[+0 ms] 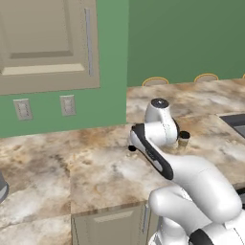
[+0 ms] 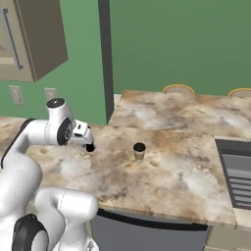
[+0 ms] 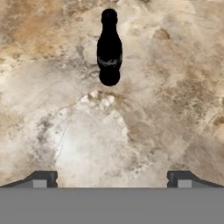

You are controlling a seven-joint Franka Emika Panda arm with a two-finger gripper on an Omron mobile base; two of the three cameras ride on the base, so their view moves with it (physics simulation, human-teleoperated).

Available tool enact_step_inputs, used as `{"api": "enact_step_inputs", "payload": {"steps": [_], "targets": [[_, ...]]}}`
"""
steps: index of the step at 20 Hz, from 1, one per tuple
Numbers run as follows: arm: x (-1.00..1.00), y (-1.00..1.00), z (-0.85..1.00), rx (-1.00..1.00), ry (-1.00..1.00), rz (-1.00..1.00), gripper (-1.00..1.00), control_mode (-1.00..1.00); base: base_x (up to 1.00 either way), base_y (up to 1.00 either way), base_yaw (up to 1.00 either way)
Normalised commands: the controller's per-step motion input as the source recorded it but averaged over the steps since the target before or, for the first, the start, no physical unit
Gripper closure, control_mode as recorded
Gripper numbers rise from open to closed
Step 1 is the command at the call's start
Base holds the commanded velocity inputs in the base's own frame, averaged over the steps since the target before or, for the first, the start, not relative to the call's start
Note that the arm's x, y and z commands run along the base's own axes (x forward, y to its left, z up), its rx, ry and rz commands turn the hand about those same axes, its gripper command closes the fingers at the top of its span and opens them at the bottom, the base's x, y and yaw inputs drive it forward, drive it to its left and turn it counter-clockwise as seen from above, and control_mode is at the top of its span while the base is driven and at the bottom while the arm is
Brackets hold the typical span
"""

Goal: Move the drinks to the dining counter.

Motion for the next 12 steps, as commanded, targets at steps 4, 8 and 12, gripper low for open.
{"api": "enact_step_inputs", "payload": {"steps": [4,8,12], "targets": [[0.38,0.19,0.0,0.0,0.0,0.05,-1.0,-1.0,0.0,0.0,0.0],[0.32,0.0,0.0,0.0,0.0,0.0,-1.0,-1.0,0.0,0.0,0.0],[0.25,0.0,0.0,0.0,-0.01,0.0,-1.0,-1.0,0.0,0.0,0.0]]}}
